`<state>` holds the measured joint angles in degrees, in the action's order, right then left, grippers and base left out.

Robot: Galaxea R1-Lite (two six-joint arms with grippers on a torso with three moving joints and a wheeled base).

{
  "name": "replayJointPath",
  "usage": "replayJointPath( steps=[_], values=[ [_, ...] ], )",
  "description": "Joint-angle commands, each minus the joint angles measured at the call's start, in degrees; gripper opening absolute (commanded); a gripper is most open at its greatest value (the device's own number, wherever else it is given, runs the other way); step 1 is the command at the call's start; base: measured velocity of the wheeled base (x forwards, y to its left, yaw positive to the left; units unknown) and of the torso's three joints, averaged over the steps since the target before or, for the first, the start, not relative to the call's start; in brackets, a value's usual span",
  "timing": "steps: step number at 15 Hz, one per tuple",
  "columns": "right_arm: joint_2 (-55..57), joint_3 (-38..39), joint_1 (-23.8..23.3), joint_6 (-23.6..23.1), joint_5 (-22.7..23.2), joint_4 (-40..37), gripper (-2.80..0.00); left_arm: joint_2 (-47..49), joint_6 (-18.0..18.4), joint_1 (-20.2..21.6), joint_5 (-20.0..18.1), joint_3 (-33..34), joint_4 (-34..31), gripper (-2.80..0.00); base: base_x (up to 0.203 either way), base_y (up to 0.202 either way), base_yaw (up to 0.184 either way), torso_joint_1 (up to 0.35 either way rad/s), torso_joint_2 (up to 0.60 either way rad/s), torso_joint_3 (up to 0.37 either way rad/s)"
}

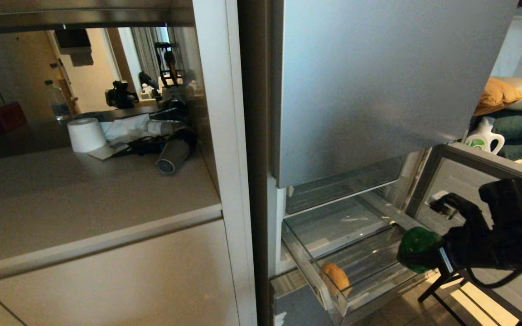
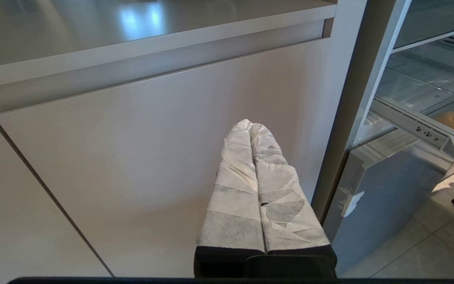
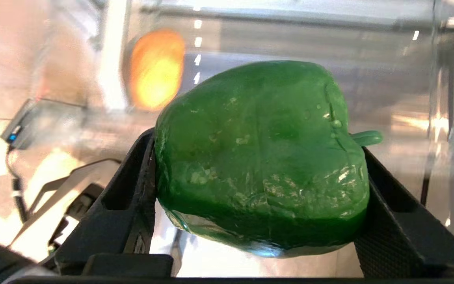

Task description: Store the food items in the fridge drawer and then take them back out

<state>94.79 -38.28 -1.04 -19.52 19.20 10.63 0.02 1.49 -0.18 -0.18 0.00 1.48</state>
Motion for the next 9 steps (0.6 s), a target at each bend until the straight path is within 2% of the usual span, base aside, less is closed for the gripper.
replayJointPath(
  steps=[1,6,9],
  values=[
    [-9.16,5.32,-0.01,0.47,0.19,0.03,-2.80,0.06,0.01,0.01,0.00,0.62,0.02,-2.80,0.000,0.000,0.000,0.000,0.00,0.000],
    [-27.38,17.23,0.05,6.04,0.26,-0.19,-2.80,0.06,0.01,0.01,0.00,0.62,0.02,-2.80,0.000,0.000,0.000,0.000,0.00,0.000],
    [-32.19,19.83,0.07,10.49,0.31,-0.33,-2.80,0.06,0.01,0.01,0.00,0.62,0.02,-2.80,0.000,0.000,0.000,0.000,0.00,0.000]
  ],
)
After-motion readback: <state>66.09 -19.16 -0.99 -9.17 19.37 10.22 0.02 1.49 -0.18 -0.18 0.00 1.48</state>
